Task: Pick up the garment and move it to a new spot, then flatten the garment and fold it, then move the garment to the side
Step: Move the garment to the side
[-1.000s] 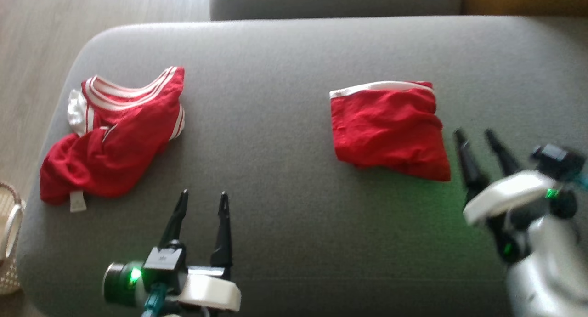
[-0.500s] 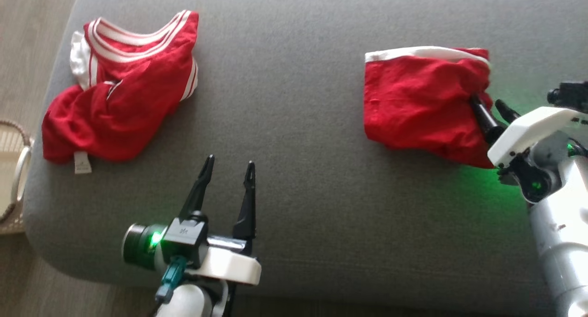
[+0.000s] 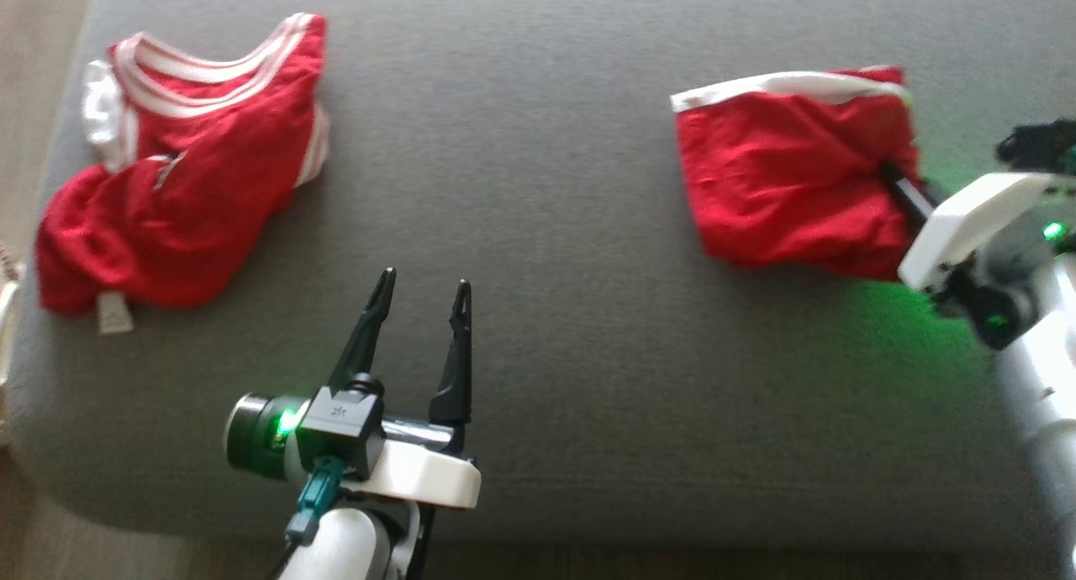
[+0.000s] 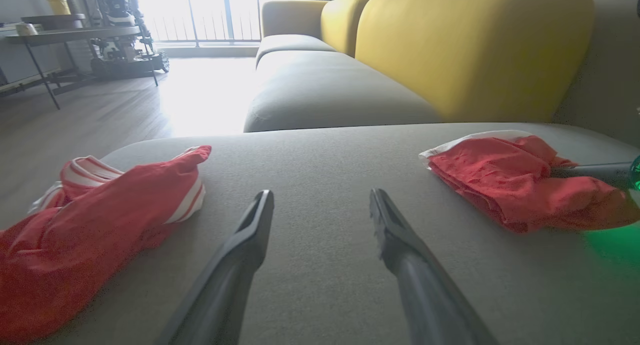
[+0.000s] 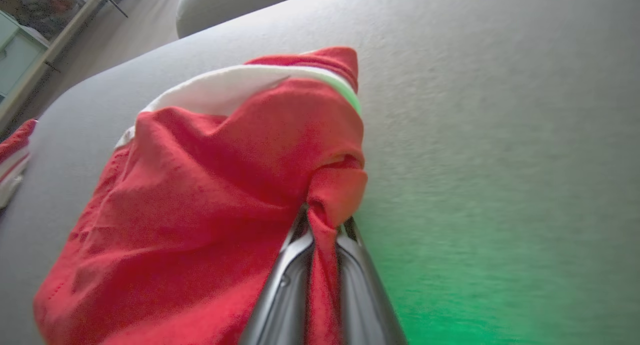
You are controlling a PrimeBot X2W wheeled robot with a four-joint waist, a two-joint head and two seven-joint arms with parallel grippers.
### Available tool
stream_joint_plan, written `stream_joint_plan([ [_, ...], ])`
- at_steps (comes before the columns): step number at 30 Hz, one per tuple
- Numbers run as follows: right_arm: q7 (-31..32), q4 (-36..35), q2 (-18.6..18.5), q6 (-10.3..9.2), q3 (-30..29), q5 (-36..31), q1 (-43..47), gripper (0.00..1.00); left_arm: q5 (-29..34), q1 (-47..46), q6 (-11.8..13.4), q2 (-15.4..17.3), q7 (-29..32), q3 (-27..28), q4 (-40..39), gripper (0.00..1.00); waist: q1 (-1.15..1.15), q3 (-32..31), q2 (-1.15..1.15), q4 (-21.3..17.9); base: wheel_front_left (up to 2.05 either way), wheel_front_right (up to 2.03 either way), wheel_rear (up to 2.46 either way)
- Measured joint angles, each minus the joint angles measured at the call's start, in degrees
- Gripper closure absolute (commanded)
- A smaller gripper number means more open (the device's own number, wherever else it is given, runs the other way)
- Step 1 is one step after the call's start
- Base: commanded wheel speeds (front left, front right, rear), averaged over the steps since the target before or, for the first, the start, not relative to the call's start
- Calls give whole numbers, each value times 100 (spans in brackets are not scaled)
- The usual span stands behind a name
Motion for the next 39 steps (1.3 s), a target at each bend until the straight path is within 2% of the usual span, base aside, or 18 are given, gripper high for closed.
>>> stream_joint_plan([
  [7,-171,15,-775,0,436,-530,-478,100,71,-28,-113,0,0,102,-30,0,0,131,0,-475,0,0,0],
  [13,-215,136,-1173,0,552,-933,-988,100,163,-257,-229,2,0,136,-97,0,0,392,0,-845,0,0,0],
  [22,-289,408,-1386,0,368,-1427,-1533,100,264,-421,-346,38,0,177,-169,0,1,816,0,-1241,0,0,0],
  [30,-514,684,-1445,0,90,-1916,-1617,100,271,-580,-374,65,0,292,-191,0,0,1033,0,-1363,0,0,0],
  [31,-520,710,-1452,0,42,-1974,-1618,88,271,-580,-398,71,0,296,-193,0,0,1052,0,-1371,0,0,0],
  [32,-545,724,-1450,0,9,-2026,-1618,91,271,-580,-398,79,0,298,-193,0,0,1069,0,-1380,0,0,0],
  [33,-571,738,-1451,0,-26,-2128,-1619,85,271,-581,-400,82,0,299,-194,0,0,1083,0,-1388,0,0,0],
  [34,-592,760,-1452,0,-82,-2249,-1626,57,272,-581,-401,83,0,299,-194,0,0,1096,0,-1392,0,0,0],
  [35,-628,795,-1451,0,-144,-2371,-1638,15,272,-582,-402,83,0,299,-193,0,0,1105,0,-1394,0,0,0],
  [36,-642,851,-1448,0,-237,-2469,-1657,0,272,-588,-403,83,0,298,-192,0,0,1109,0,-1391,0,0,0],
  [39,-767,939,-1454,0,-535,-2916,-1744,0,272,-614,-404,83,0,298,-189,0,0,1098,0,-1378,0,0,0],
])
